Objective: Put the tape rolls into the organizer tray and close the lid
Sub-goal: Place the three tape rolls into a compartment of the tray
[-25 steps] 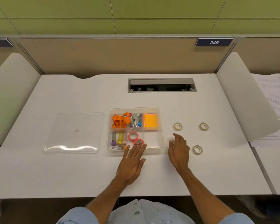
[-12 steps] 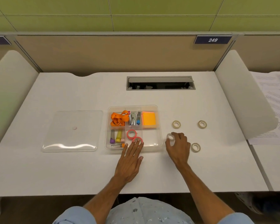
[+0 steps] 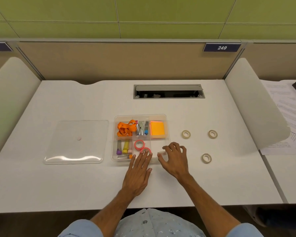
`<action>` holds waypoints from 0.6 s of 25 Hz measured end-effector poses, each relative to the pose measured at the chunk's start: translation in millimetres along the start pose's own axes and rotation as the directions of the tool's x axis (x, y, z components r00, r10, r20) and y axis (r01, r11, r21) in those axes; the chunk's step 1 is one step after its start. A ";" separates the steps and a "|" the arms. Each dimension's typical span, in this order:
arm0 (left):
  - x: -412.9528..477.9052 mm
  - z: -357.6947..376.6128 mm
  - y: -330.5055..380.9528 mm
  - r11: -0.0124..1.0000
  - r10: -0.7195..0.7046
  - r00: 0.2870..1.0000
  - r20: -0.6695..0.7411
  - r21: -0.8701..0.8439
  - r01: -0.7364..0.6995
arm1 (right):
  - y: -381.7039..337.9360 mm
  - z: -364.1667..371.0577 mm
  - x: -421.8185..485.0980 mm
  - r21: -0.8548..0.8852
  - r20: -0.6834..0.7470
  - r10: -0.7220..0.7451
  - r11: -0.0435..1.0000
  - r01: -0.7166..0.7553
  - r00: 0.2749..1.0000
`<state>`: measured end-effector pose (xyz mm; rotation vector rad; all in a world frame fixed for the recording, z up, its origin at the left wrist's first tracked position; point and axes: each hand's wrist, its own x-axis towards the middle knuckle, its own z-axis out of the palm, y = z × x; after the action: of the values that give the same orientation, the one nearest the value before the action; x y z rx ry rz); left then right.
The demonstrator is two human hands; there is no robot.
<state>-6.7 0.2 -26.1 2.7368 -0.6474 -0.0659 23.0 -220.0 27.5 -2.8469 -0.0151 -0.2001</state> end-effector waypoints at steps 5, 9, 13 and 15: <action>-0.3 2.1 0.5 1.000 0.005 0.999 -0.035 0.019 -0.005 | 8.5 -10.2 -3.0 0.076 -0.086 0.028 0.997 -0.022 0.996; -1.3 3.1 1.4 1.000 0.005 0.999 -0.051 0.031 -0.003 | 35.8 -20.8 -4.1 0.154 -0.195 0.183 0.976 -0.154 0.964; -0.8 4.2 3.1 1.000 -0.009 0.999 -0.049 0.015 0.009 | 78.0 -17.1 -18.1 0.144 -0.198 0.419 0.907 -0.397 0.886; -0.7 3.8 3.6 1.000 -0.011 0.999 -0.053 0.020 0.012 | 93.9 -12.9 -29.0 0.111 -0.161 0.536 0.844 -0.524 0.829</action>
<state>-9.3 -3.7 -28.5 2.7516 -0.6213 0.0106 -4.6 -313.5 9.2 -2.6288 0.7873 -0.3329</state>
